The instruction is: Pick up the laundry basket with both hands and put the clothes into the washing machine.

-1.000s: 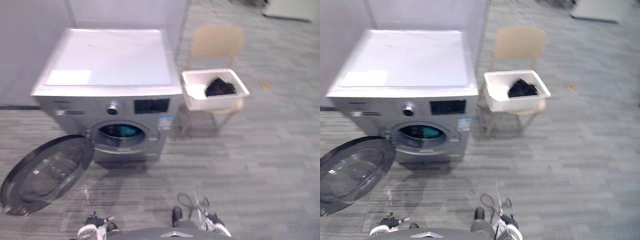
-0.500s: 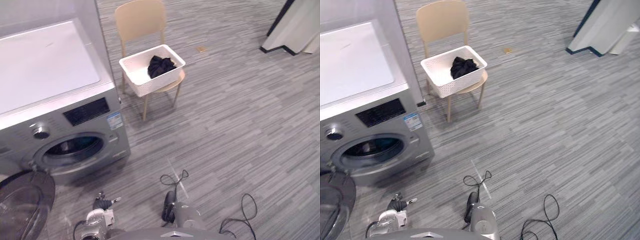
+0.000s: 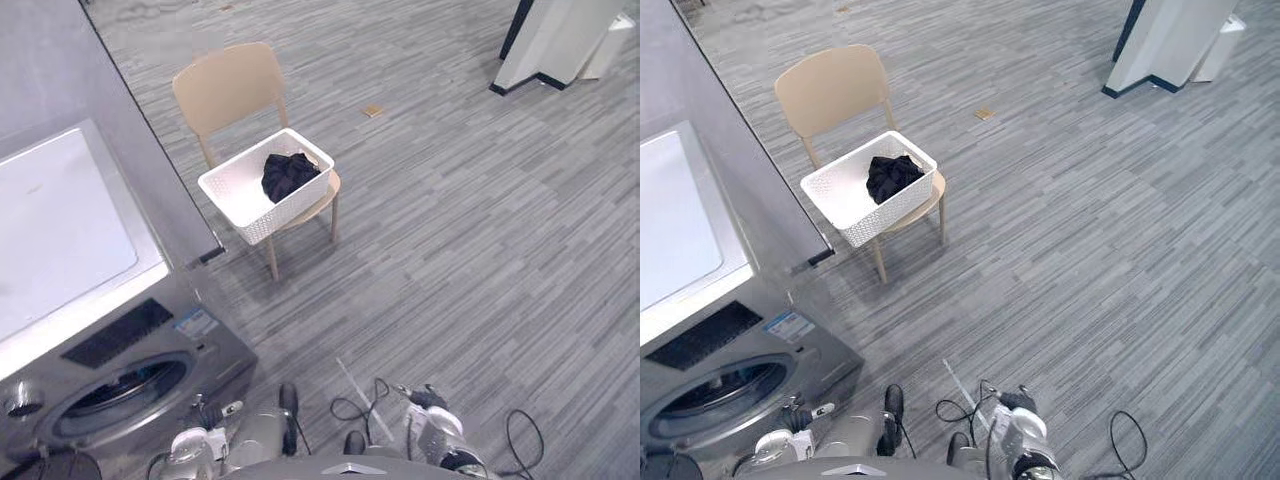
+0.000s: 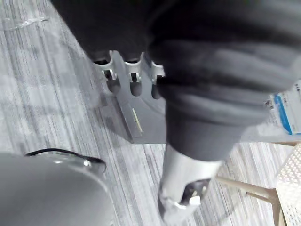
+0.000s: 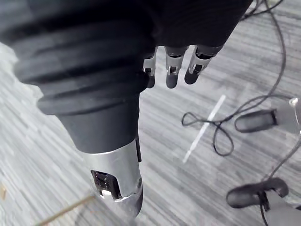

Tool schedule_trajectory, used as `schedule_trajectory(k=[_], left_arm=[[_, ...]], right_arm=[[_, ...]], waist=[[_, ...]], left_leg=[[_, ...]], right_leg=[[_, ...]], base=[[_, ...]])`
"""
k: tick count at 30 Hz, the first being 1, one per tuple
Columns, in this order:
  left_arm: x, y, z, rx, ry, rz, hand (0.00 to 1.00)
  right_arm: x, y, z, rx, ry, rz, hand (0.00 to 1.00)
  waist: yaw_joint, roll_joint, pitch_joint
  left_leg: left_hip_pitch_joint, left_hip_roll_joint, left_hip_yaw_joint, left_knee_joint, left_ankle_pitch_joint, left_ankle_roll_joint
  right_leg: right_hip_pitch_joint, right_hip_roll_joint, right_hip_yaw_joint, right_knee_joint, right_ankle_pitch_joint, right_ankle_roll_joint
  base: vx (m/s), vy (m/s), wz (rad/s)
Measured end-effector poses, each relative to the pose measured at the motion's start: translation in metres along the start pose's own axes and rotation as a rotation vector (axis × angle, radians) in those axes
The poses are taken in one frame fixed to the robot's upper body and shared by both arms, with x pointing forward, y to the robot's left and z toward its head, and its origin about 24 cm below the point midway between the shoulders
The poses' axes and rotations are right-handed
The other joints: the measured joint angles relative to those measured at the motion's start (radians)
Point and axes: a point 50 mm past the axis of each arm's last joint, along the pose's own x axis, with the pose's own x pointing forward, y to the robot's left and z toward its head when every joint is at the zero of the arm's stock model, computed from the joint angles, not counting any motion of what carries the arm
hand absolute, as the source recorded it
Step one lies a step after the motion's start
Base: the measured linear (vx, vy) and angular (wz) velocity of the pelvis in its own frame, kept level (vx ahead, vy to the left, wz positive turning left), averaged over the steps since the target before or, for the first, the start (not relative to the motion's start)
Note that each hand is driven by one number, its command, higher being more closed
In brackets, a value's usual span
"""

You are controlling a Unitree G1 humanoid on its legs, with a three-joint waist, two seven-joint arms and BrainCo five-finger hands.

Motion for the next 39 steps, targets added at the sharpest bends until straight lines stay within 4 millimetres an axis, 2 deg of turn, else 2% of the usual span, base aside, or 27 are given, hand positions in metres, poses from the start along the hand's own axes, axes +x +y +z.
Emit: schedule_trajectory(k=[1, 2, 3, 5, 6, 7, 9, 11, 12, 13, 14, 16, 17, 18, 19, 21, 23, 24, 26, 28, 30, 31, 32, 33, 34, 35, 39], left_arm=[[0.001, 0.007, 0.000, 0.007, 0.006, 0.021, 0.00], [0.001, 0.011, -0.001, 0.021, 0.014, 0.028, 0.00], [0.001, 0.018, -0.006, 0.044, 0.039, 0.039, 0.00], [0.001, 0.027, -0.008, 0.085, 0.067, 0.050, 0.00], [0.002, 0.030, -0.006, 0.113, 0.065, 0.054, 0.00], [0.003, 0.031, -0.005, 0.125, 0.068, 0.056, 0.00], [0.004, 0.033, -0.006, 0.133, 0.094, 0.065, 0.00], [0.002, 0.029, -0.012, 0.131, 0.116, 0.070, 0.00], [0.002, 0.028, -0.012, 0.130, 0.112, 0.068, 0.00], [0.002, 0.027, -0.010, 0.128, 0.100, 0.064, 0.00], [0.003, 0.022, -0.002, 0.144, 0.060, 0.046, 0.00], [0.005, 0.016, 0.006, 0.160, 0.019, 0.023, 0.00], [0.005, 0.013, 0.009, 0.167, -0.003, 0.013, 0.00], [0.003, 0.007, 0.002, 0.152, 0.016, 0.003, 0.00], [0.000, -0.005, -0.006, 0.138, 0.034, -0.027, 0.00], [-0.004, -0.014, -0.018, 0.088, 0.071, -0.044, 0.00], [-0.004, -0.007, -0.021, -0.007, 0.088, -0.010, 0.00], [-0.007, 0.000, -0.028, -0.054, 0.109, 0.011, 0.00], [-0.005, 0.007, -0.023, -0.069, 0.087, 0.030, 0.00], [-0.004, 0.011, -0.018, -0.054, 0.068, 0.034, 0.00], [-0.004, 0.012, -0.017, -0.052, 0.062, 0.036, 0.00], [-0.004, 0.014, -0.018, -0.040, 0.065, 0.035, 0.00], [-0.005, 0.014, -0.022, -0.027, 0.077, 0.034, 0.00], [-0.005, 0.015, -0.024, -0.014, 0.088, 0.035, 0.00], [-0.004, 0.025, -0.023, 0.018, 0.089, 0.054, 0.00], [-0.005, 0.034, -0.029, 0.042, 0.128, 0.078, 0.00], [-0.017, 0.048, -0.061, 0.043, 0.263, 0.123, 0.00]], right_arm=[[-0.005, 0.006, -0.014, -0.017, 0.028, 0.025, 0.00], [-0.008, 0.007, -0.022, -0.022, 0.048, 0.032, 0.00], [-0.011, 0.008, -0.030, -0.029, 0.059, 0.051, 0.00], [-0.011, 0.004, -0.026, -0.024, 0.036, 0.057, 0.00], [-0.012, -0.004, -0.030, -0.043, 0.049, 0.040, 0.00], [-0.013, -0.010, -0.035, -0.040, 0.065, 0.022, 0.00], [-0.016, -0.028, -0.045, 0.024, 0.095, -0.048, 0.00], [-0.016, -0.046, -0.045, 0.088, 0.102, -0.119, 0.00], [-0.016, -0.050, -0.046, 0.116, 0.105, -0.135, 0.00], [-0.019, -0.054, -0.051, 0.150, 0.117, -0.159, 0.00], [-0.021, -0.058, -0.059, 0.174, 0.147, -0.179, 0.00], [-0.026, -0.062, -0.072, 0.208, 0.198, -0.202, 0.00], [-0.033, -0.065, -0.087, 0.217, 0.254, -0.220, 0.00], [-0.034, -0.069, -0.088, 0.211, 0.265, -0.229, 0.00], [-0.032, -0.074, -0.085, 0.195, 0.263, -0.237, 0.00], [-0.032, -0.079, -0.085, 0.181, 0.275, -0.253, 0.00], [-0.031, -0.083, -0.083, 0.154, 0.276, -0.257, 0.00], [-0.027, -0.083, -0.073, 0.096, 0.253, -0.233, 0.00], [-0.018, -0.083, -0.054, 0.074, 0.203, -0.219, 0.00], [-0.008, -0.079, -0.029, 0.075, 0.125, -0.208, 0.00], [-0.001, -0.072, -0.009, 0.092, 0.068, -0.192, 0.00], [0.001, -0.069, 0.001, 0.101, 0.033, -0.182, 0.00], [0.002, -0.066, 0.011, 0.105, -0.002, -0.174, 0.00], [0.002, -0.063, 0.013, 0.107, -0.016, -0.166, 0.00], [0.004, -0.047, 0.020, 0.104, -0.048, -0.119, 0.00], [0.005, -0.029, 0.031, 0.084, -0.091, -0.064, 0.00], [-0.002, 0.014, 0.050, 0.020, -0.207, 0.079, 0.00]], waist=[[0.009, -0.031, -0.002], [0.014, -0.044, -0.005], [0.011, -0.062, -0.015], [-0.023, -0.091, -0.022], [-0.035, -0.098, -0.014], [-0.038, -0.106, -0.016], [-0.045, -0.109, -0.017], [-0.044, -0.082, -0.008], [-0.042, -0.078, -0.007], [-0.042, -0.075, -0.007], [-0.044, -0.080, -0.013], [-0.051, -0.093, -0.024], [-0.060, -0.102, -0.053], [-0.059, -0.067, -0.061], [-0.060, -0.029, -0.083], [-0.068, -0.017, -0.091], [-0.070, 0.000, -0.097], [-0.060, 0.008, -0.088], [-0.036, 0.001, -0.084], [-0.031, -0.005, -0.077], [-0.022, -0.006, -0.074], [-0.018, -0.007, -0.072], [-0.018, 0.001, -0.073], [-0.022, -0.007, -0.076], [-0.025, -0.033, -0.071], [-0.013, -0.057, -0.055], [-0.009, -0.075, -0.045]], left_leg=[[0.040, -0.021, 0.018, 0.012, -0.045, 0.005], [0.069, -0.032, 0.027, 0.005, -0.062, 0.009], [0.121, -0.044, 0.044, -0.015, -0.085, 0.012], [0.201, -0.052, 0.048, -0.011, -0.121, 0.016], [0.244, -0.051, 0.031, 0.007, -0.141, 0.021], [0.264, -0.049, 0.022, 0.011, -0.148, 0.020], [0.325, -0.032, 0.001, -0.004, -0.154, 0.017], [0.385, 0.015, -0.021, -0.055, -0.164, -0.024], [0.397, 0.027, -0.026, -0.066, -0.167, -0.038], [0.417, 0.057, -0.033, -0.085, -0.177, -0.065], [0.426, 0.088, -0.046, -0.104, -0.191, -0.102], [0.435, 0.105, -0.063, -0.114, -0.209, -0.132], [0.463, 0.140, -0.087, -0.138, -0.230, -0.169], [0.473, 0.175, -0.093, -0.138, -0.229, -0.173], [0.456, 0.216, -0.105, -0.098, -0.186, -0.170], [0.403, 0.248, -0.143, 0.039, -0.107, -0.140], [0.281, 0.292, -0.164, 0.296, 0.022, -0.095], [0.164, 0.326, -0.151, 0.548, 0.077, -0.079], [0.054, 0.339, -0.044, 0.721, 0.031, -0.054], [-0.007, 0.335, 0.105, 0.700, -0.006, -0.045], [-0.021, 0.294, 0.205, 0.526, -0.045, -0.052], [-0.006, 0.233, 0.256, 0.309, -0.030, -0.057], [0.019, 0.185, 0.346, 0.082, 0.070, -0.011], [0.042, 0.165, 0.385, 0.009, 0.069, 0.024], [0.064, 0.114, 0.369, -0.084, 0.112, 0.045], [0.066, 0.091, 0.361, -0.124, 0.124, 0.042], [0.166, 0.020, 0.353, -0.222, 0.124, 0.038]], right_leg=[[-0.004, -0.033, 0.015, 0.096, -0.054, 0.021], [-0.020, -0.048, 0.023, 0.176, -0.084, 0.032], [-0.110, -0.078, 0.028, 0.418, -0.108, 0.053], [-0.266, -0.111, 0.069, 0.839, -0.032, 0.102], [-0.309, -0.125, 0.068, 0.976, -0.028, 0.100], [-0.322, -0.134, 0.063, 1.009, -0.031, 0.095], [-0.351, -0.180, 0.019, 0.978, -0.054, 0.080], [-0.376, -0.266, -0.089, 0.751, -0.065, 0.061], [-0.376, -0.277, -0.101, 0.666, -0.055, 0.051], [-0.372, -0.274, -0.088, 0.473, -0.010, 0.052], [-0.357, -0.261, -0.036, 0.240, 0.081, 0.081], [-0.352, -0.269, -0.015, 0.159, 0.136, 0.091], [-0.351, -0.265, -0.019, 0.179, 0.195, 0.159], [-0.354, -0.243, -0.041, 0.220, 0.156, 0.166], [-0.358, -0.210, -0.065, 0.268, 0.104, 0.134], [-0.309, -0.183, -0.108, 0.287, 0.060, 0.110], [-0.216, -0.149, -0.162, 0.247, 0.015, 0.081], [-0.122, -0.118, -0.208, 0.182, 0.003, 0.052], [-0.037, -0.100, -0.245, 0.109, 0.012, 0.048], [0.037, -0.100, -0.319, 0.045, 0.042, 0.063], [0.072, -0.108, -0.377, 0.033, 0.078, 0.079], [0.088, -0.116, -0.404, 0.032, 0.076, 0.081], [0.094, -0.106, -0.424, 0.038, 0.061, 0.102], [0.099, -0.101, -0.424, 0.035, 0.057, 0.107], [0.082, -0.122, -0.420, 0.028, 0.061, 0.106], [0.075, -0.125, -0.417, 0.016, 0.061, 0.106], [0.110, -0.181, -0.386, 0.085, 0.037, 0.091]], base=[[0.31, 0.090, -0.32], [0.34, 0.085, -0.40], [0.36, 0.074, -0.34], [0.44, 0.051, -0.06], [0.39, -0.016, 0.29], [0.41, -0.071, 0.49], [0.38, -0.099, 0.40], [0.44, -0.165, 0.23], [0.43, -0.271, 0.21], [0.48, -0.448, 0.23], [0.33, -0.354, 0.30], [0.30, -0.379, 0.44], [0.40, -0.527, 0.42], [0.47, -0.609, 0.33], [0.37, -0.498, 0.15], [0.39, -0.532, 0.37], [0.41, -0.492, 0.53], [0.33, -0.346, 0.29], [0.26, -0.243, 0.26], [0.27, -0.179, 0.42], [0.27, -0.067, 0.49], [0.23, 0.022, 0.68], [0.24, 0.028, 0.83], [0.25, 0.033, 0.96], [0.22, 0.021, 0.73], [0.22, 0.016, 0.50], [0.12, 0.008, 0.17]])
